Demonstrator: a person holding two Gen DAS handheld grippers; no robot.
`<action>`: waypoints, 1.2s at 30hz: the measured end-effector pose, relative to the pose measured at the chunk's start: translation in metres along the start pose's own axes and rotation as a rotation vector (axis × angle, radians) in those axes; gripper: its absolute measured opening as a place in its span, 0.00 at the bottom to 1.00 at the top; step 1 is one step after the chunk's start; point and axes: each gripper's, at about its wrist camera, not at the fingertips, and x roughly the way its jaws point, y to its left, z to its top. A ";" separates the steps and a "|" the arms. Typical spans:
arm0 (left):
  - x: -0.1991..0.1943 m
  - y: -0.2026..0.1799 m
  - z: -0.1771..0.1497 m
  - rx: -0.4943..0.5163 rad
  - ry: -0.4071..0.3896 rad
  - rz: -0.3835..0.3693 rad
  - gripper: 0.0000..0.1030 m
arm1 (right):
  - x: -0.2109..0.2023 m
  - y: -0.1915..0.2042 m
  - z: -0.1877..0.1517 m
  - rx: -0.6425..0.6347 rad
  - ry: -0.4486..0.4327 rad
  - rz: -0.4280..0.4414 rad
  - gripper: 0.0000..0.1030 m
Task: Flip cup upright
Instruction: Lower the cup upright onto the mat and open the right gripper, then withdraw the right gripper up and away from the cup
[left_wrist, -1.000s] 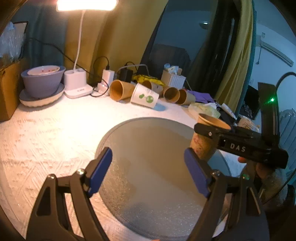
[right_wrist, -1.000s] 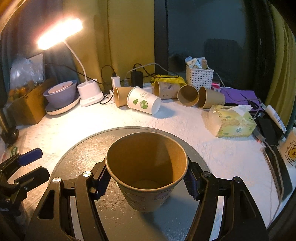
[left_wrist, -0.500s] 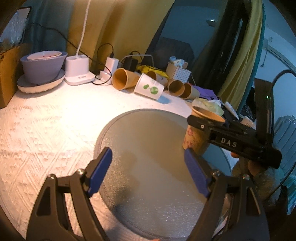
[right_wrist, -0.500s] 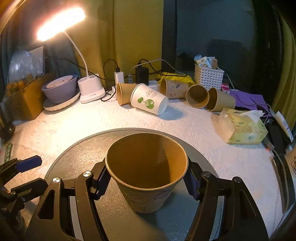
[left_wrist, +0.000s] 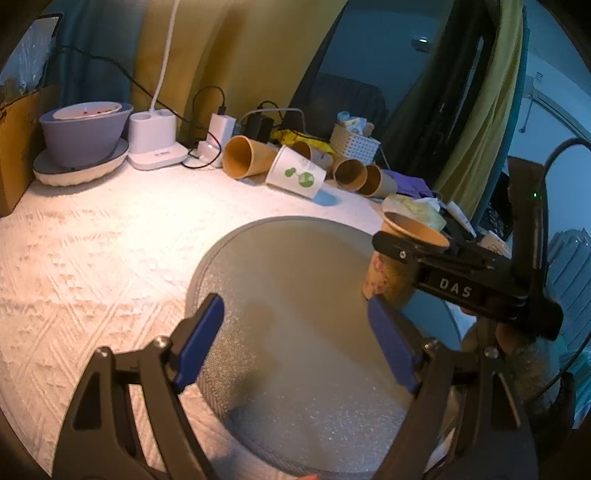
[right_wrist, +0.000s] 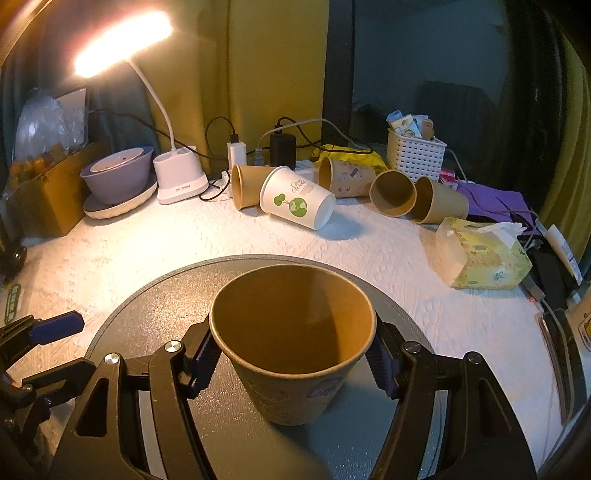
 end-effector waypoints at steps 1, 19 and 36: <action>-0.001 0.000 0.000 0.002 -0.002 0.002 0.79 | 0.000 -0.001 -0.001 0.002 0.001 0.000 0.70; -0.024 -0.009 -0.004 0.034 -0.036 0.011 0.79 | -0.025 0.001 -0.014 0.020 0.009 -0.012 0.74; -0.048 -0.029 -0.015 0.067 -0.052 0.026 0.79 | -0.067 -0.001 -0.040 0.054 0.003 -0.012 0.74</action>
